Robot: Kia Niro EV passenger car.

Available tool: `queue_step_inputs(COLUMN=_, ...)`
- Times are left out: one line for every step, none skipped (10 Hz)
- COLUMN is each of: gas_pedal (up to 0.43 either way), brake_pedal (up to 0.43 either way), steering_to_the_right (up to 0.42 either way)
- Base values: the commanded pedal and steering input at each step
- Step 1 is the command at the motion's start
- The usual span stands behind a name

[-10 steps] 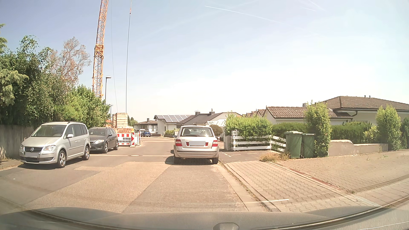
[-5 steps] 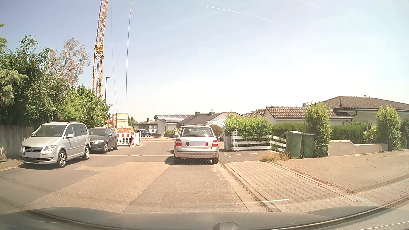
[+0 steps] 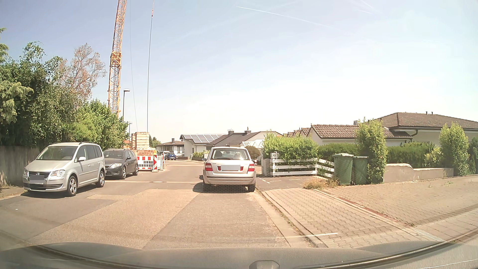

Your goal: Follow the waypoints while adhering to traffic rules and regulations

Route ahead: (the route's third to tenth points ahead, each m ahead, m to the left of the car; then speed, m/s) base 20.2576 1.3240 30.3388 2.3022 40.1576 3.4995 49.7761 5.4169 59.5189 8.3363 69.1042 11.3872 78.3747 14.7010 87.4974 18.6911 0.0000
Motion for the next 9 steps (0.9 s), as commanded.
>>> queue_step_inputs(gas_pedal=0.0, brake_pedal=0.354, steering_to_the_right=-0.02)
queue_step_inputs(gas_pedal=0.0, brake_pedal=0.354, steering_to_the_right=-0.02)
queue_step_inputs(gas_pedal=0.0, brake_pedal=0.354, steering_to_the_right=-0.019)
queue_step_inputs(gas_pedal=0.0, brake_pedal=0.354, steering_to_the_right=-0.02)
queue_step_inputs(gas_pedal=0.0, brake_pedal=0.36, steering_to_the_right=-0.02)
queue_step_inputs(gas_pedal=0.0, brake_pedal=0.354, steering_to_the_right=-0.02)
queue_step_inputs(gas_pedal=0.0, brake_pedal=0.354, steering_to_the_right=-0.02)
queue_step_inputs(gas_pedal=0.0, brake_pedal=0.354, steering_to_the_right=-0.02)
queue_step_inputs(gas_pedal=0.0, brake_pedal=0.354, steering_to_the_right=-0.02)
